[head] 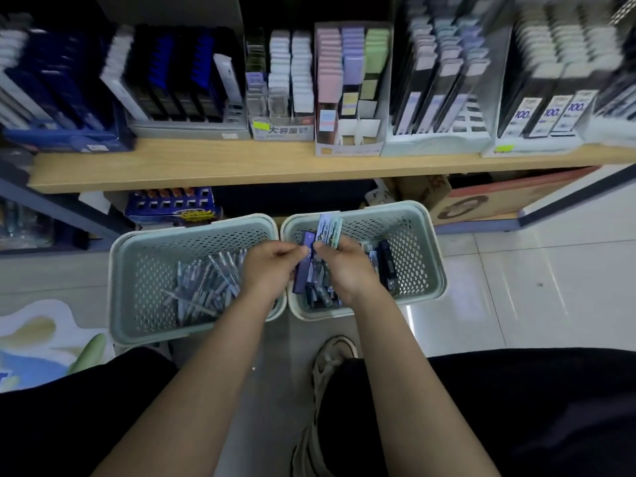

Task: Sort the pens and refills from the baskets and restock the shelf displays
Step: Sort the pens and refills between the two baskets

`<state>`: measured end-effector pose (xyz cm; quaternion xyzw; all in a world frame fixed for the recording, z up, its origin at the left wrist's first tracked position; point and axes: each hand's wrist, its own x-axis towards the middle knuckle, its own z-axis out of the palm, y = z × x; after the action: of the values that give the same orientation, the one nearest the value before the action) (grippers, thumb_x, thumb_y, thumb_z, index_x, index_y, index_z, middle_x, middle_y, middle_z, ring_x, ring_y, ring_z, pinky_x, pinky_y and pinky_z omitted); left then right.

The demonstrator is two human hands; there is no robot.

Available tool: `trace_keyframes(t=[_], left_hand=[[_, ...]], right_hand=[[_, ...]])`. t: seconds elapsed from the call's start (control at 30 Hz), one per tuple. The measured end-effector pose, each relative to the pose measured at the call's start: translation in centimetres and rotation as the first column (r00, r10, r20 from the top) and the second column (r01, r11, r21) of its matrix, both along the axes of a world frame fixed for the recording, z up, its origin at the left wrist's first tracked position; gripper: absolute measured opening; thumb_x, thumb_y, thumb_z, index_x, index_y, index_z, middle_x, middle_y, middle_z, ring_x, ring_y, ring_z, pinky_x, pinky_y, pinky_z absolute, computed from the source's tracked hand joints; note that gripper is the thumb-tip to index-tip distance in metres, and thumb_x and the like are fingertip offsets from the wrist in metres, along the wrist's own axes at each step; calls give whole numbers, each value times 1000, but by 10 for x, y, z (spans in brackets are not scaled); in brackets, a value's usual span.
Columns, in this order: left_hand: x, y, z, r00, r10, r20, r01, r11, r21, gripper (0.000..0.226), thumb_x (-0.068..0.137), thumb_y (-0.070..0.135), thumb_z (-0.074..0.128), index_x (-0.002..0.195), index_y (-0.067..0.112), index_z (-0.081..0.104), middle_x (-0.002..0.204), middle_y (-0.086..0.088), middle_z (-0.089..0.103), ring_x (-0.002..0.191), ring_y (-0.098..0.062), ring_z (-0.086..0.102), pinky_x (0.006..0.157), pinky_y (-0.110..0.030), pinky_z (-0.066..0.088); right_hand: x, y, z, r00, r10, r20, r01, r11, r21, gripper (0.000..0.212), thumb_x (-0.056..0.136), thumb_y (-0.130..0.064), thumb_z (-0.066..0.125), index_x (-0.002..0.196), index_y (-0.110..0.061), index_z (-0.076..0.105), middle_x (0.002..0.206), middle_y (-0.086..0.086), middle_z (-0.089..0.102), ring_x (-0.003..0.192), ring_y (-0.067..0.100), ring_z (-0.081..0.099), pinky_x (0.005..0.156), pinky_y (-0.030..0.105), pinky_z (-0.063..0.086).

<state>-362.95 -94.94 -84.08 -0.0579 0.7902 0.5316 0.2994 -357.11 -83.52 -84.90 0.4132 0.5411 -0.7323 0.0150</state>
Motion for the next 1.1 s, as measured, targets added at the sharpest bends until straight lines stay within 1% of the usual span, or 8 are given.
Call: trace_keyframes(t=[0.17, 0.27, 0.33, 0.43, 0.57, 0.87, 0.97, 1.1], left_hand=[[6, 10, -12, 995, -59, -75, 57, 998, -18, 17, 79, 19, 86, 70, 20, 71, 60, 3, 70, 53, -8, 63, 58, -24, 51], [5, 8, -22, 922, -175, -346, 110, 974, -200, 21, 78, 31, 86, 78, 18, 70, 80, 1, 69, 73, -14, 64, 68, -29, 49], [3, 1, -28, 772, -345, -534, 126, 907, -402, 47, 78, 40, 83, 112, 13, 66, 118, -8, 62, 109, -25, 59, 88, -37, 50], [-3, -18, -47, 661, -602, -448, 322, 766, -556, 94, 85, 51, 69, 158, 13, 23, 167, -8, 18, 154, -25, 15, 122, -47, 19], [-2, -40, -79, 562, -782, -269, 485, 575, -659, 91, 96, 62, 38, 160, 23, -12, 165, 7, -25, 154, -16, -17, 125, -52, 5], [2, -42, -94, 561, -760, -327, 463, 616, -637, 82, 94, 58, 25, 160, 26, -11, 165, 12, -26, 155, -15, -11, 124, -49, 9], [2, -42, -95, 560, -761, -328, 460, 615, -641, 82, 93, 59, 21, 160, 26, -13, 164, 12, -27, 155, -14, -11, 123, -48, 7], [1, -42, -92, 558, -760, -332, 466, 618, -633, 79, 93, 60, 17, 160, 29, -12, 164, 13, -26, 154, -11, -14, 122, -42, 2]], right_hand=[[6, 15, -7, 999, 27, 17, -27, 1000, 10, 12, 97, -2, 58, 105, -4, 68, 98, 12, 72, 86, 16, 69, 70, 21, 55], [3, 21, -20, 998, 33, 62, -36, 998, 50, 9, 95, -8, 63, 99, -13, 70, 107, 14, 73, 101, 25, 68, 91, 39, 55], [2, 25, -30, 994, 21, 108, -32, 994, 103, 8, 94, -11, 64, 96, -14, 70, 106, 14, 73, 102, 28, 68, 94, 46, 51], [2, 34, -52, 976, 5, 219, -47, 982, 183, 15, 93, -10, 63, 105, -2, 67, 99, 19, 69, 92, 32, 66, 79, 38, 50], [0, 38, -75, 925, 77, 373, -160, 967, 198, 28, 93, -7, 63, 120, 1, 63, 91, 13, 62, 78, 23, 56, 68, 31, 43], [-2, 31, -83, 890, 208, 406, -320, 919, 232, 32, 95, -16, 67, 118, 4, 61, 98, 20, 65, 70, 19, 55, 47, 16, 40], [0, 28, -78, 928, 170, 331, -273, 915, 296, 20, 90, -21, 73, 93, -2, 65, 74, 9, 62, 60, 18, 55, 54, 22, 45], [6, 15, -58, 976, 24, 216, -99, 933, 347, 34, 91, -30, 71, 120, -17, 60, 101, -4, 63, 90, 9, 60, 83, 22, 49]])
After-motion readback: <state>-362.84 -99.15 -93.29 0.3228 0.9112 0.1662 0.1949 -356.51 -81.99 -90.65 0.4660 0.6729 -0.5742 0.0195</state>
